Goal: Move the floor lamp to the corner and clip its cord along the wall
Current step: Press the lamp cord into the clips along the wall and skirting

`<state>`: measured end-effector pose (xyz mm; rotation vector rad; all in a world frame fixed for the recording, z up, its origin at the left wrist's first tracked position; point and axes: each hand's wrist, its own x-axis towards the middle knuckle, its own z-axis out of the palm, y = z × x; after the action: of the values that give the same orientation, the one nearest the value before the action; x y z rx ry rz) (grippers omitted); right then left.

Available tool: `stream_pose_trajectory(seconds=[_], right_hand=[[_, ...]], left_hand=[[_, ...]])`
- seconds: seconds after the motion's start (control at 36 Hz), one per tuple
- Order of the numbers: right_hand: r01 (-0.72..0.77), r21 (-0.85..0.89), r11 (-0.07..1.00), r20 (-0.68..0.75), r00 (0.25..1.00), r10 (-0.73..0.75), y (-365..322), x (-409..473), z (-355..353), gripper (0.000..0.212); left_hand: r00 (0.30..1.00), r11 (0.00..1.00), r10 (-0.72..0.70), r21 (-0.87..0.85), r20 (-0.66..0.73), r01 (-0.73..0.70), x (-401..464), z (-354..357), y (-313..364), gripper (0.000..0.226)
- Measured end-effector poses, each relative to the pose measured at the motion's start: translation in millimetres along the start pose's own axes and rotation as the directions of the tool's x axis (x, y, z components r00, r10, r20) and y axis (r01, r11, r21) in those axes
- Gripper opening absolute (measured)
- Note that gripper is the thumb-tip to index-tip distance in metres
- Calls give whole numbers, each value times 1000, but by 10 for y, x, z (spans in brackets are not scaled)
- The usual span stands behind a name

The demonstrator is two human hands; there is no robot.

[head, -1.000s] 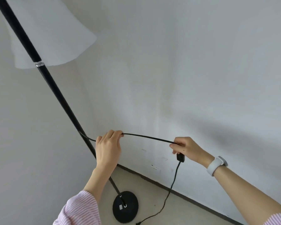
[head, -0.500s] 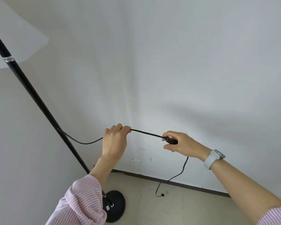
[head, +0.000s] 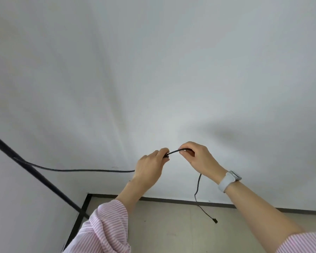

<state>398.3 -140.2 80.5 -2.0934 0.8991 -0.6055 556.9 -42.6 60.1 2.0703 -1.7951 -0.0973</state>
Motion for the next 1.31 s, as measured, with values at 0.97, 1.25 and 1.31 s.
stream_pose_trajectory(seconds=[0.97,1.25,1.31], right_hand=[[-159,-57,986,131,977,165,1045,272,1535,19],[-134,-118,984,-50,990,129,1195,897,2677,16],[-117,-82,990,-37,993,114,1267,1010,2919,15]], left_hand=[[945,923,-322,206,-54,326,-145,990,-1382,65],[962,950,-51,283,-269,130,-121,1280,-2392,71],[955,972,101,232,-280,-35,-263,1504,-2428,59]])
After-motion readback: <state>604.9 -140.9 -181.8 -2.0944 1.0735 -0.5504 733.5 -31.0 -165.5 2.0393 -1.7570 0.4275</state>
